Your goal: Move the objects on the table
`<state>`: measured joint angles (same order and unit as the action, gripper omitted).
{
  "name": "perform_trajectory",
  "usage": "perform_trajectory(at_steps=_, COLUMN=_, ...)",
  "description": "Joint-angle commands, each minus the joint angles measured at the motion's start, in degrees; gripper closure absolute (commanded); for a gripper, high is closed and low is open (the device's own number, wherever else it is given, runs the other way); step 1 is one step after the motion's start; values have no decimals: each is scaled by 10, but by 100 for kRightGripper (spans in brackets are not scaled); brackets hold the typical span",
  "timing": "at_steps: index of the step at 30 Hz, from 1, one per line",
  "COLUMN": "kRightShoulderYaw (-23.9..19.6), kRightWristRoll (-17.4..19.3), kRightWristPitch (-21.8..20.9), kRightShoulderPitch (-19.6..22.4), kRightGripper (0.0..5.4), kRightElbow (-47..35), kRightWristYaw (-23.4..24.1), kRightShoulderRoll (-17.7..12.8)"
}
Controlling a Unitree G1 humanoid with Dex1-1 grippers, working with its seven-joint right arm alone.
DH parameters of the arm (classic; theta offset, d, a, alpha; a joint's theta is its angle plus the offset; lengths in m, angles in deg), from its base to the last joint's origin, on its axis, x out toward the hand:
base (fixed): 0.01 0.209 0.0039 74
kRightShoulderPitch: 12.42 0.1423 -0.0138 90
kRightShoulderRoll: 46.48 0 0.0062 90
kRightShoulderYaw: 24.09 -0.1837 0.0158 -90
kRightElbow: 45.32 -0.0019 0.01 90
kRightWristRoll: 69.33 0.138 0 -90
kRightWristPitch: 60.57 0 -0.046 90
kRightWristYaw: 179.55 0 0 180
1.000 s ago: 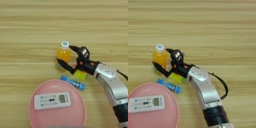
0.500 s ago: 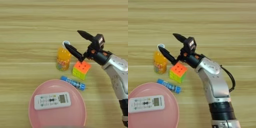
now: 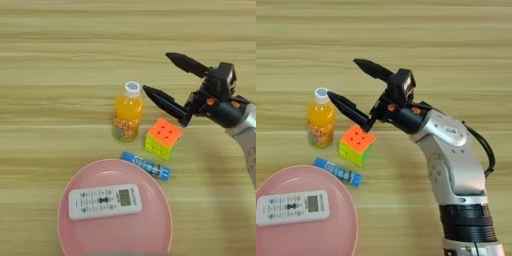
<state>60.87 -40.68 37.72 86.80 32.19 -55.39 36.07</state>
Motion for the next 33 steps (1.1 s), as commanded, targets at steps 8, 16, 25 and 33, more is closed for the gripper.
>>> perform_trajectory(at_steps=8, kRightShoulderYaw=5, kRightWristRoll=-34, kRightWristPitch=-28, kRightShoulderPitch=-51, kRightGripper=3, kRightElbow=-10, kRightWristYaw=-129, kRightShoulderRoll=-127)
perform_trajectory(at_steps=16, kRightShoulderYaw=-7, kRightWristRoll=-64, kRightWristPitch=-60, kRightShoulderPitch=-76, kRightGripper=3, kRightElbow=32, kRightWristYaw=-181, kRightShoulderRoll=-174)
perform_trajectory(at_steps=25, kRightShoulderYaw=-9, kRightWristRoll=-88, kRightWristPitch=-91, kRightShoulderPitch=-115, kRightGripper=3, kRightElbow=55, kRightWristYaw=-219, kRightShoulderRoll=-208)
perform_trajectory(at_steps=33, kRightShoulderYaw=9, kRightWristRoll=-123, kRightWristPitch=-113, kRightShoulderPitch=-139, kRightGripper=3, kRightElbow=80, kRightWristYaw=-230, kRightShoulderRoll=-219)
